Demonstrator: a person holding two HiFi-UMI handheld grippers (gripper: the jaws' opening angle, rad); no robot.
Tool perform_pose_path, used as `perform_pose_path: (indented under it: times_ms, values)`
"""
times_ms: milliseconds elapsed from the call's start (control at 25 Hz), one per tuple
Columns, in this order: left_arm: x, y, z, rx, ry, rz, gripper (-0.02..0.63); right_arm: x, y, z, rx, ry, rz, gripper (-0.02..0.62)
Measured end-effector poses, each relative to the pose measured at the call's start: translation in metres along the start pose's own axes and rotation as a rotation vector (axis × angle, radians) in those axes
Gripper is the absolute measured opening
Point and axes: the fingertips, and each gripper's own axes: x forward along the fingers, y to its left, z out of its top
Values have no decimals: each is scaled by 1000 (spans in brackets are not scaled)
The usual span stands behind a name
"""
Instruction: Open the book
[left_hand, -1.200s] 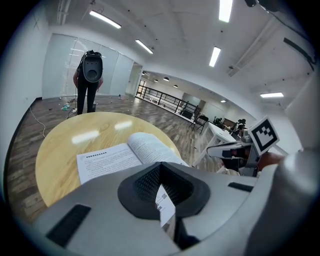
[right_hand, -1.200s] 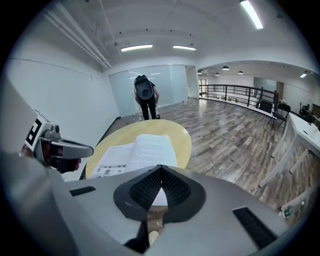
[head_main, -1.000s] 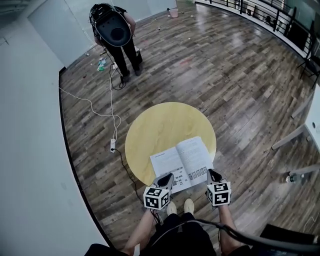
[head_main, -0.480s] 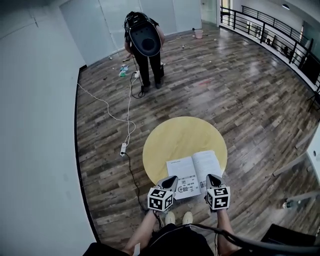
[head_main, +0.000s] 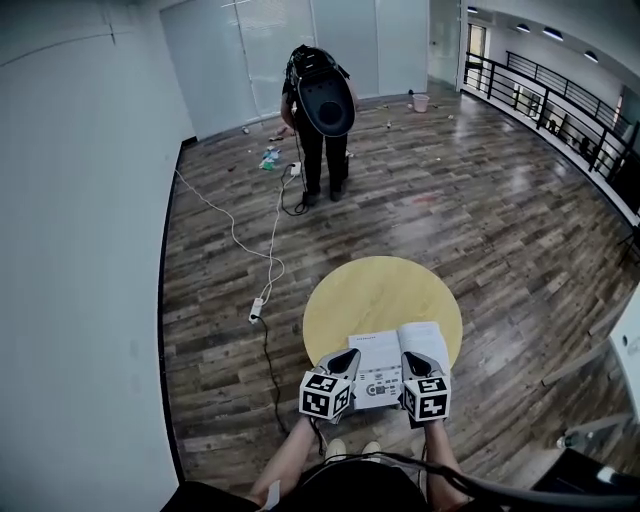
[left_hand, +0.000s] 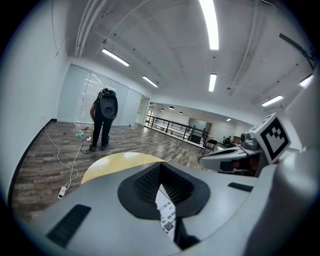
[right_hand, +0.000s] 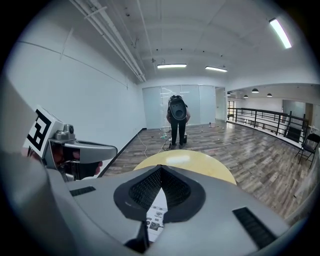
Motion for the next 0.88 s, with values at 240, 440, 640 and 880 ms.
perform_pose_path:
  times_ms: [240,440,640,880]
  values:
    - [-5,2,8,17,-26,10,-2,2,10,14,-14,-31,14,5]
    - [-4,2,16,42,-34,4,-2,3,11,19,-13,-39,9,5]
    - [-1,-1,19,45,-36,-9,-2,3,9,18,-5,-37,5,5]
    - [1,-1,16,44,-30,-12,-2,5,7,14,4,-37,3,5]
